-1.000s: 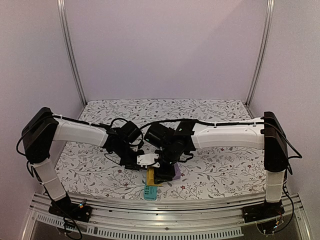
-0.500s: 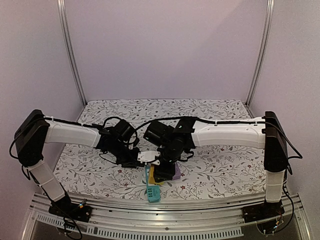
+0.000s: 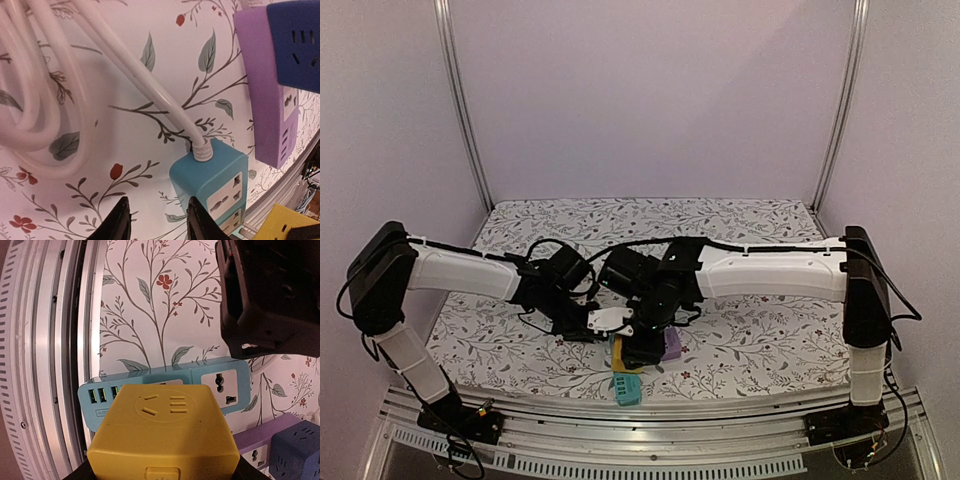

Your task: Insert the plug

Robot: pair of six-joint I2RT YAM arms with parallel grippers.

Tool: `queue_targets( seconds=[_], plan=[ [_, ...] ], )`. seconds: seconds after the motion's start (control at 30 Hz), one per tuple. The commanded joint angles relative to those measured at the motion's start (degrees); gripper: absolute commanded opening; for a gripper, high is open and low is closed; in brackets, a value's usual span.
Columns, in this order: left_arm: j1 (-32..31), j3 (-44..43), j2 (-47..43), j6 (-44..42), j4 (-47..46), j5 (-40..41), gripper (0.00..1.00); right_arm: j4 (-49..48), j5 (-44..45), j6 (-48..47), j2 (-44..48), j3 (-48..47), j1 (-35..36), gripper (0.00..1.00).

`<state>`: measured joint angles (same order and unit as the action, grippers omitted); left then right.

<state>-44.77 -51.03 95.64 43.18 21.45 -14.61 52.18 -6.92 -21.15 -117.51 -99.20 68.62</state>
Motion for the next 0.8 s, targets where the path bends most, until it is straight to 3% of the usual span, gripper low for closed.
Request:
queue_targets(
  seconds=[0.0,0.37,0.77],
  plan=[
    [-1.09,-0.66,2.28,0.93,-2.72,-1.05,0.39,0.28,0.61,-1.3,-1.09,-0.56,0.32,0.0],
    [-1.9,-4.14,6.66,0.35,-3.7,-2.08,0.36,-0.78,3.4,-3.67,-0.23,4.9,0.35,0.0],
    [-1.37,-8.64,2.08,-3.74,3.86,3.55,0.42,-1.11,9.45,-4.99,4.02,3.89,0.37,0.0]
  ],
)
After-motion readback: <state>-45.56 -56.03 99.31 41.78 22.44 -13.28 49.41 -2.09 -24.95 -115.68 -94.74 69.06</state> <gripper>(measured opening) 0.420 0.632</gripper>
